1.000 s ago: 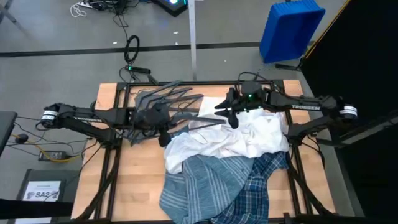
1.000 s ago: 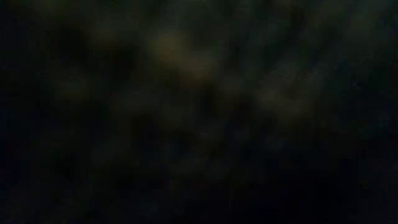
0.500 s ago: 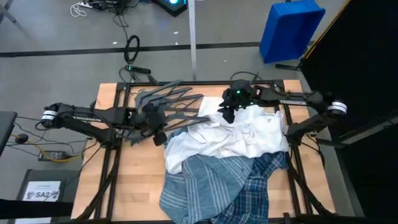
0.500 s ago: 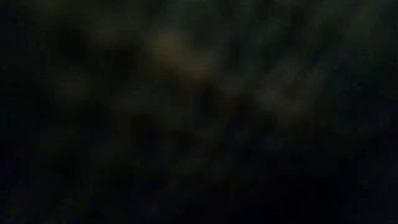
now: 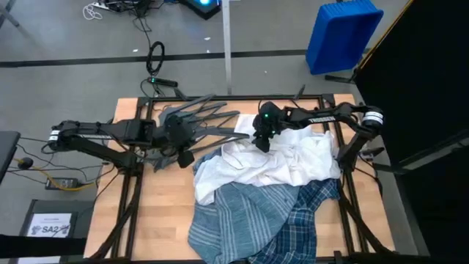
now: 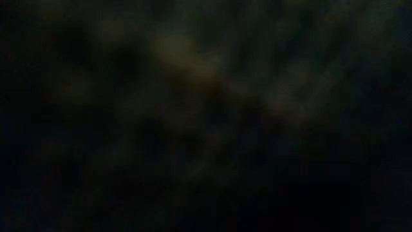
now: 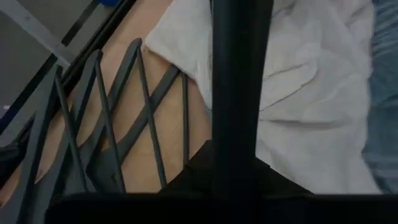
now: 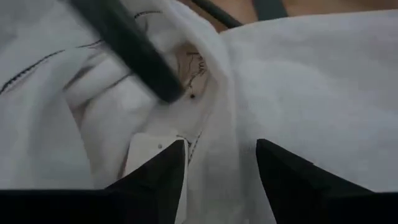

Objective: Hang clothes
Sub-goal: Insert the black hanger into the white shirt

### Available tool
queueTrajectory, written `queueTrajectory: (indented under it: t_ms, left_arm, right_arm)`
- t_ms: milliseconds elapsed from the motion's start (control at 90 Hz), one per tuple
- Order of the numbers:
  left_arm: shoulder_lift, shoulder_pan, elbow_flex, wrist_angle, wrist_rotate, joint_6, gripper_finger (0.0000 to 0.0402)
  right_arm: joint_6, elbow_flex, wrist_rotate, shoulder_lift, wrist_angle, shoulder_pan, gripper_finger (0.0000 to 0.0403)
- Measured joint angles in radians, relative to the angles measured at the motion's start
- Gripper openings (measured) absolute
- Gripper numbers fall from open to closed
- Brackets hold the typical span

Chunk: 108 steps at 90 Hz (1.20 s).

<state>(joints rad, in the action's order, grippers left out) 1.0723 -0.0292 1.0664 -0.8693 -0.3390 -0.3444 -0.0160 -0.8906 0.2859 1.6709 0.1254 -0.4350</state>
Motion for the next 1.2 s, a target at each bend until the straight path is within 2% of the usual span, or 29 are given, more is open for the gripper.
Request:
queueTrajectory:
  t_ms: [156,378,467,622,867,956,1033,1133,1200]
  left_arm:
    - [0.002,-0.006,0.000,-0.014,-0.003,-0.006,0.0008]
    - [0.002,-0.012,0.000,-0.015,0.021,-0.005,0.0008]
    - [0.002,-0.013,0.000,-0.016,0.023,-0.004,0.0008]
    - [0.002,-0.013,0.000,-0.021,0.028,-0.003,0.0008]
    - [0.002,-0.013,0.000,-0.017,0.046,0.011,0.0008]
    - [0.002,-0.013,0.000,-0.011,0.052,0.019,0.0008]
    - [0.002,-0.013,0.000,-0.012,0.053,0.019,0.0008]
    - [0.002,-0.013,0.000,-0.011,0.053,0.019,0.0008]
    - [0.002,-0.013,0.000,-0.009,0.053,0.019,0.0008]
  right_arm:
    - [0.001,0.000,-0.014,0.000,-0.002,-0.008,0.0146]
    - [-0.007,0.000,-0.012,0.013,-0.008,-0.008,0.0052]
    - [-0.022,0.000,0.011,0.013,-0.012,-0.006,0.0027]
    - [-0.044,0.000,0.056,0.013,-0.004,-0.006,0.0031]
    - [-0.044,0.000,0.052,0.013,0.003,0.010,0.0100]
    - [-0.044,0.000,0.026,0.013,-0.011,0.022,0.0111]
    - [-0.037,0.000,0.008,0.013,-0.018,0.027,0.0093]
    - [-0.028,-0.003,-0.002,0.013,-0.016,0.022,0.0031]
    - [-0.028,-0.014,-0.002,0.013,-0.016,0.015,0.0010]
